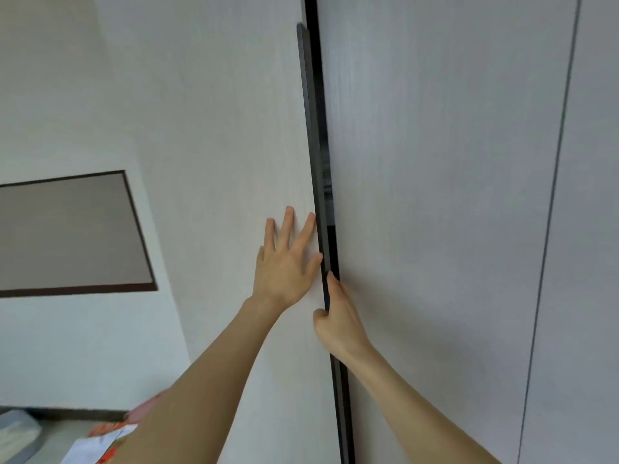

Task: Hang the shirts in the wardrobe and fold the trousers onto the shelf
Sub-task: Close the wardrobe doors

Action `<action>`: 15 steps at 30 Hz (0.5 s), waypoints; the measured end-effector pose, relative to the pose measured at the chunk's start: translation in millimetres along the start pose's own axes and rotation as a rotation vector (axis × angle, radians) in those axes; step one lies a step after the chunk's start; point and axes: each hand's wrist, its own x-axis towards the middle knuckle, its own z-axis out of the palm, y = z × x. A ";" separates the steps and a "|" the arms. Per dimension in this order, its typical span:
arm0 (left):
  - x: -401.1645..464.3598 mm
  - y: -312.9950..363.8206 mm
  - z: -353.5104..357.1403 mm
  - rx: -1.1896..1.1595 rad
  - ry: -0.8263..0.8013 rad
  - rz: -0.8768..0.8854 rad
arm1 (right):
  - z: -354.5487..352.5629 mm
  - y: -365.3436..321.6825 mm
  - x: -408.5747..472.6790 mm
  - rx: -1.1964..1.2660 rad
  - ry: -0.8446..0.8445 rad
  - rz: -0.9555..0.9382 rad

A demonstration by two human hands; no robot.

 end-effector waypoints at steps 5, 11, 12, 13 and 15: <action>33.0 1.4 24.1 -0.023 -0.097 -0.040 | -9.6 13.5 41.0 0.033 -0.001 0.017; 52.6 -7.4 39.0 0.133 -0.116 -0.069 | -13.6 22.6 72.9 -0.023 0.032 0.052; 54.9 -8.7 40.6 0.144 -0.122 -0.070 | -13.3 23.5 76.1 -0.056 0.034 0.047; 56.9 -9.9 42.2 0.148 -0.125 -0.076 | -12.7 24.1 77.4 -0.101 0.022 0.031; 60.0 -12.2 44.1 0.142 -0.127 -0.089 | -10.8 25.1 77.5 -0.227 0.051 -0.051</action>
